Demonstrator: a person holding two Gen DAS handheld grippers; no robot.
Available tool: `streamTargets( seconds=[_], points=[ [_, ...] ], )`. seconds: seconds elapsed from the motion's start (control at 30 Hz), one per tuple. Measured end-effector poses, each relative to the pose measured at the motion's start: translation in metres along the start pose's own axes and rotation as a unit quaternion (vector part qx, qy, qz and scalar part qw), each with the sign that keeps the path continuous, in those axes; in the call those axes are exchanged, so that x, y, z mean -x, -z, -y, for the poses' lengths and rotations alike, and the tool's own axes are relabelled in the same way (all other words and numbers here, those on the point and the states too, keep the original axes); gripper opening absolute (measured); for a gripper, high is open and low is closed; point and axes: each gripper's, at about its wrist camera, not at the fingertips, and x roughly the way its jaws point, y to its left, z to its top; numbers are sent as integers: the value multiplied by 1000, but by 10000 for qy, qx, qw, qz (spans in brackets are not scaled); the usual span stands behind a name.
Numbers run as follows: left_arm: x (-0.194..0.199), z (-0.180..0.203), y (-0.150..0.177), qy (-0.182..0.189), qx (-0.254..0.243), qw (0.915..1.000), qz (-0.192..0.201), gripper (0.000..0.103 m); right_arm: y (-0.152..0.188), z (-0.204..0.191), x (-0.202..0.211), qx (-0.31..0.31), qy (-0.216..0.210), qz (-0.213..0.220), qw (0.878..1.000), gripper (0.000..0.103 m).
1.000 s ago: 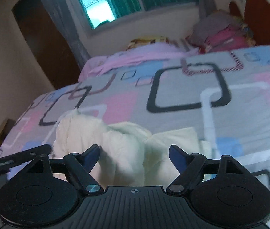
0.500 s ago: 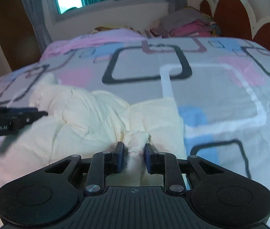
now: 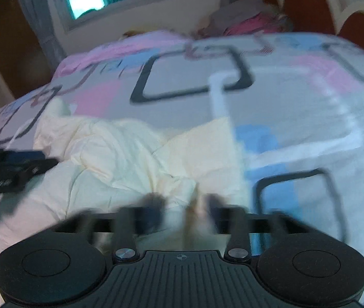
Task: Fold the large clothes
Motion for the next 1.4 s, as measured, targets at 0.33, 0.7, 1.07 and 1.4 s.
streamTargets(
  seconds=[0.33,0.7,1.07,1.4],
  points=[
    [95,30,53,346,225,9985,367,38,31,-33,86,741,-585,3,9955,49],
    [83,51,98,201,-20,9997,-159,40,93,-36,57,916,-345,-809,9919,27],
    [73,49,100,187,-25,9993,-336,39,94,-32,54,860,-253,-780,9929,28],
    [79,-6,25,-378,257,9966,692,42,-11,-42,74,869,-258,635,9939,28]
  ],
)
